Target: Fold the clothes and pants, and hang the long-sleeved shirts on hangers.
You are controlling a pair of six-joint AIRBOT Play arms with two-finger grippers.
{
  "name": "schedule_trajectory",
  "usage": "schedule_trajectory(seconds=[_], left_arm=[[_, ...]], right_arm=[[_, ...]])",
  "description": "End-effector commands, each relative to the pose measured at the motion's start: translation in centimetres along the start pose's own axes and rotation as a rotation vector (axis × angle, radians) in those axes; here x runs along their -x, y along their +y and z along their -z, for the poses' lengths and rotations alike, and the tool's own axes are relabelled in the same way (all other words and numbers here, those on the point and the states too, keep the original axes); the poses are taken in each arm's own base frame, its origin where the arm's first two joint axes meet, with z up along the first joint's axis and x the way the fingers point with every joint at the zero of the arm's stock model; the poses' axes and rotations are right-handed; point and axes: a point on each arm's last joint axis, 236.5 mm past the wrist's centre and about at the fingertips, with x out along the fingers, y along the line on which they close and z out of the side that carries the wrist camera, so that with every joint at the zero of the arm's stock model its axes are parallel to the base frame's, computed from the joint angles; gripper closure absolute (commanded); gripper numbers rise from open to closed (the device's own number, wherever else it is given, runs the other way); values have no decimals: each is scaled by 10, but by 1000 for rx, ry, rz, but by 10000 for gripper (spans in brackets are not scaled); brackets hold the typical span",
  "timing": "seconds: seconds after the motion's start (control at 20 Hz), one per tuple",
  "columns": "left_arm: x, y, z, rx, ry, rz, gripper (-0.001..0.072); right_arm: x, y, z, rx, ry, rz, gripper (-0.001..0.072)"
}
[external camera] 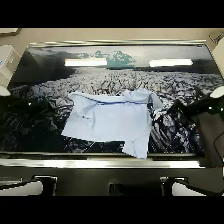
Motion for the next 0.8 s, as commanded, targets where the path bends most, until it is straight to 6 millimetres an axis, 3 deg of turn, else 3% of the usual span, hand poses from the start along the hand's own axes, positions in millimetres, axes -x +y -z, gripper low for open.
schedule_trajectory(seconds=[0.0,0.05,0.1,0.45,0.75], left_arm=[[-33,14,42,84,125,131,19],[-46,11,46,87,119,164,106],[-56,9,47,88,107,186,114],[-83,14,50,54,135,192,114],[-103,-9,66,-15,206,182,123]], right_arm=[[-12,-21,52,-1,197,-15,94],[-16,-16,56,-7,208,-47,94],[-20,-12,57,-10,211,-69,94],[-21,-10,58,-13,212,-84,103],[-26,-6,57,6,201,-69,103]])
